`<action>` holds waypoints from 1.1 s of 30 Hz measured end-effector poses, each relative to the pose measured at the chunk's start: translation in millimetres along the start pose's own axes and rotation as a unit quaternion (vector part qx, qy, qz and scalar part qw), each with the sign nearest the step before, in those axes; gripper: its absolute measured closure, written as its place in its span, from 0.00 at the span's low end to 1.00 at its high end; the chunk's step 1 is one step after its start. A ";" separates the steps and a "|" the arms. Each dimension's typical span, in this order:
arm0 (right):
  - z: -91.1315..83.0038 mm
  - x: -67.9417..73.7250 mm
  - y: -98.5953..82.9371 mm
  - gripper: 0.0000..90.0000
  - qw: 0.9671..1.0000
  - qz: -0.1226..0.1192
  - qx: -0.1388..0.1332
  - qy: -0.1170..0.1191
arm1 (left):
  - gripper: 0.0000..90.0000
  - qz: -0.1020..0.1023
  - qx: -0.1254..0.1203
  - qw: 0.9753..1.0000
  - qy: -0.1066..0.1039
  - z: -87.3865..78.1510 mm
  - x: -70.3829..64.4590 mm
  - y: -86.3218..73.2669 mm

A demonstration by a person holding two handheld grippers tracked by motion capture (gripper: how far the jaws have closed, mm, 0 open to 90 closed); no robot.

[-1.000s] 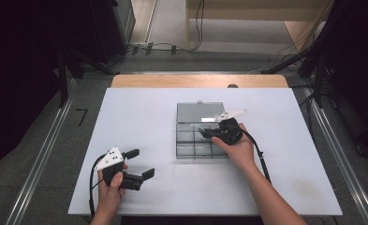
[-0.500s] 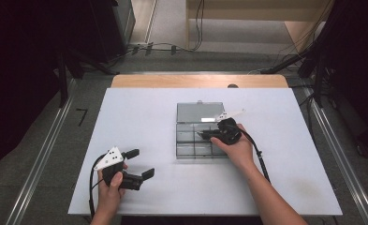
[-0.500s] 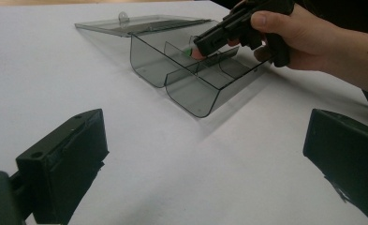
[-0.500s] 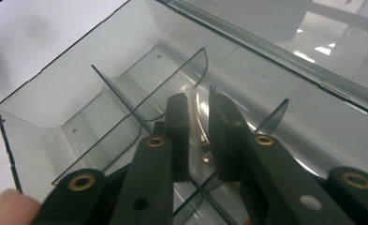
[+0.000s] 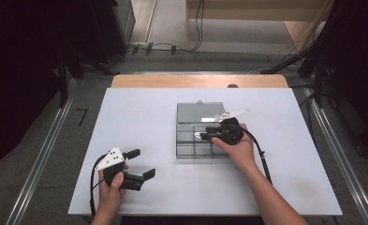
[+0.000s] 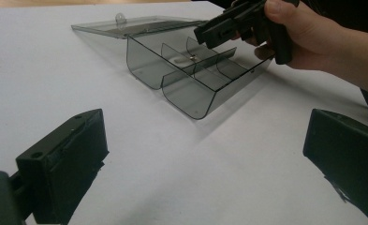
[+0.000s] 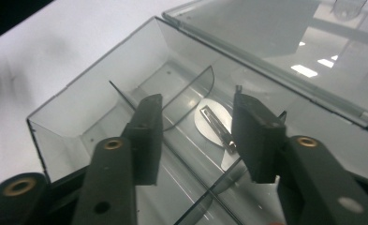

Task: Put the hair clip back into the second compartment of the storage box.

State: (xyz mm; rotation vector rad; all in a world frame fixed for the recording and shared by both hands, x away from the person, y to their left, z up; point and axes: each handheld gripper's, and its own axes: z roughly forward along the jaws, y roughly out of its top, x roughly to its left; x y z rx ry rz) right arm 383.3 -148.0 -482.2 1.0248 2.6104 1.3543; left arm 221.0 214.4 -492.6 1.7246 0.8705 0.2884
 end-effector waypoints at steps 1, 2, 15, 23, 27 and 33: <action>-2.2 0.8 0.8 0.53 1.000 -0.004 -0.005 -0.001 | 0.00 0.000 0.000 1.000 0.000 0.2 -0.2 0.2; -3.7 1.7 1.2 0.52 1.000 -0.004 -0.007 -0.001 | 0.00 0.000 -0.001 1.000 -0.001 0.7 -0.6 0.4; -22.3 6.2 0.8 0.27 0.999 -0.016 -0.040 -0.001 | 0.00 0.011 0.002 1.000 -0.002 6.7 -4.6 7.7; -28.0 0.7 -6.6 0.09 0.999 -0.009 -0.038 0.002 | 0.00 0.014 0.007 1.000 -0.007 14.8 -7.6 13.3; -32.4 -2.8 -10.7 0.05 0.999 -0.005 -0.047 0.004 | 0.00 0.015 0.006 1.000 -0.006 18.1 -6.8 16.0; -41.3 -5.7 -15.0 0.00 0.998 -0.009 -0.058 0.003 | 0.00 0.017 0.007 1.000 -0.009 24.1 -6.2 20.5</action>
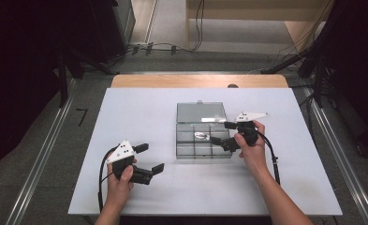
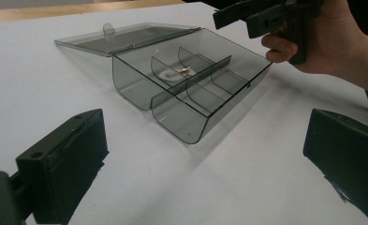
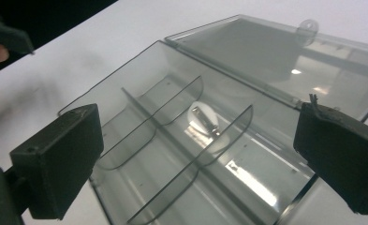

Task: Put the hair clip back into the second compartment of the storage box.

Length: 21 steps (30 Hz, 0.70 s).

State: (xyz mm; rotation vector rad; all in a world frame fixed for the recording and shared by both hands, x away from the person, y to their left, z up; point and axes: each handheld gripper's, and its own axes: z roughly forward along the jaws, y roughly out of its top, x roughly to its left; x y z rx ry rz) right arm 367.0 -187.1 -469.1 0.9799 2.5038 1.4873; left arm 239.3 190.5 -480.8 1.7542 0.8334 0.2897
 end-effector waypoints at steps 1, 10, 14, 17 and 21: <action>-0.7 -0.3 -0.6 0.00 1.000 -0.001 0.001 0.003 | 0.00 0.000 0.001 1.000 0.000 0.9 0.2 0.9; -8.8 -1.7 -6.1 0.00 1.000 -0.004 -0.002 -0.001 | 0.00 0.000 -0.001 1.000 -0.008 11.0 4.1 10.4; -11.7 -0.7 -8.7 0.00 1.000 -0.006 -0.005 -0.004 | 0.00 0.000 -0.001 1.000 -0.009 15.5 6.2 16.2; -13.9 -1.5 -11.1 0.00 1.000 -0.007 -0.008 -0.009 | 0.00 0.002 -0.001 1.000 -0.010 18.6 8.1 20.3; -16.8 -2.7 -14.1 0.00 1.000 -0.006 -0.012 -0.017 | 0.00 0.003 0.000 1.000 -0.011 23.1 10.6 25.1</action>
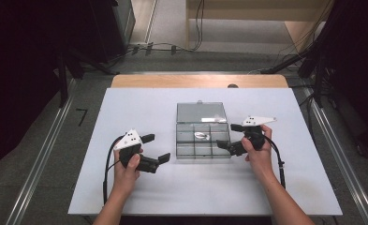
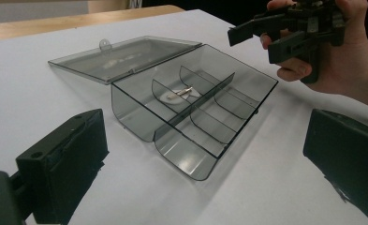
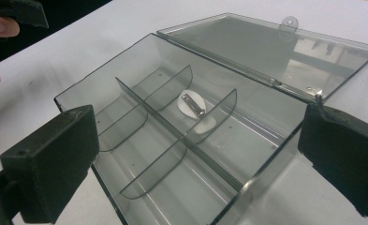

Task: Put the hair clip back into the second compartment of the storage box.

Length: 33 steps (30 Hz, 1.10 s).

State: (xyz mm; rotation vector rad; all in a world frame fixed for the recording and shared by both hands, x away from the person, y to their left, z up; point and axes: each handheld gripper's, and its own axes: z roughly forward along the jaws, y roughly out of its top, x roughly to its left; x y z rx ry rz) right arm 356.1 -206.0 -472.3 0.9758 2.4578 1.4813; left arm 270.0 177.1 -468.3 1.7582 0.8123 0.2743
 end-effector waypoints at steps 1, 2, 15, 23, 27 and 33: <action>-0.5 -0.3 -0.3 0.00 1.000 0.000 0.000 -0.001 | 0.00 0.000 0.001 1.000 -0.002 1.4 0.7 1.1; -0.9 -0.5 -0.8 0.00 1.000 0.000 0.000 -0.002 | 0.00 0.000 0.002 1.000 -0.003 3.2 1.7 2.6; 0.4 2.3 -5.2 0.00 1.000 -0.008 0.008 0.015 | 0.00 0.003 0.010 1.000 -0.002 22.9 9.6 15.3; 0.6 1.7 -8.3 0.00 1.000 -0.007 0.008 0.018 | 0.00 -0.001 0.006 1.000 -0.002 33.2 16.6 21.0; -0.2 0.7 -8.6 0.00 1.000 -0.007 0.009 0.021 | 0.00 -0.004 0.004 1.000 0.000 40.9 20.7 23.7; 0.0 -1.2 -9.6 0.00 1.000 -0.002 0.006 0.028 | 0.00 -0.005 0.015 1.000 0.002 55.2 25.1 28.1</action>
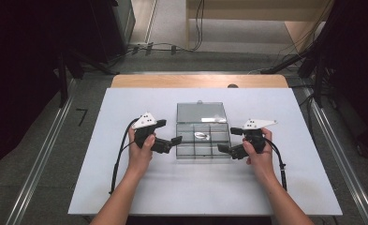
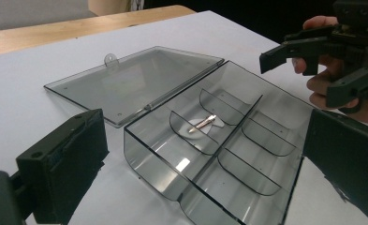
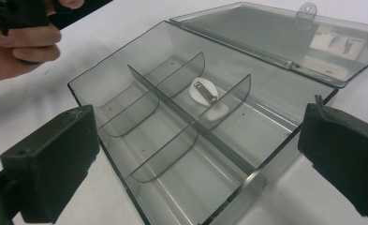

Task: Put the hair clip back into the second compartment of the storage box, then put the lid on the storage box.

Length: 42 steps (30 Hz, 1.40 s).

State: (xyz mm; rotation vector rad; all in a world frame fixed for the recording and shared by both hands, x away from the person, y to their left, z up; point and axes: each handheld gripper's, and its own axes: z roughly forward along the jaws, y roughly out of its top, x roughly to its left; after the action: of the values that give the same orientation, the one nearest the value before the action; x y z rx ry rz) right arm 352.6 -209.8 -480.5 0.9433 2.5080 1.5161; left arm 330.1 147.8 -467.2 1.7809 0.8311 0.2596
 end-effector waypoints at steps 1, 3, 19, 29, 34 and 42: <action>0.3 0.4 -0.2 0.00 1.000 0.001 0.001 0.000 | 0.00 -0.001 0.000 1.000 0.000 2.6 1.4 1.0; 0.5 0.4 -0.3 0.00 1.000 -0.001 0.001 0.000 | 0.00 -0.003 0.000 1.000 0.000 5.5 3.5 2.5; -2.2 -3.4 1.2 0.00 1.000 0.005 -0.010 -0.002 | 0.01 -0.025 0.005 1.000 0.000 23.3 22.6 12.9; -0.9 -3.9 7.0 0.00 1.000 0.009 -0.010 0.005 | 0.04 -0.056 0.023 0.998 0.006 39.5 39.4 16.6; 1.4 -5.9 9.2 0.00 1.000 0.013 -0.008 0.003 | 0.04 -0.088 0.018 0.996 0.004 48.7 47.7 15.3; 4.9 -13.2 16.0 0.00 1.000 0.020 -0.005 0.002 | 0.05 -0.116 0.039 0.992 0.010 65.1 53.7 13.0</action>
State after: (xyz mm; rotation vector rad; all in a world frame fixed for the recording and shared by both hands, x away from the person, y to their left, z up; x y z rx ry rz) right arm 372.5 -207.7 -473.2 0.9954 2.4964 1.5418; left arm 410.3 132.0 -491.7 1.7365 1.0643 0.0935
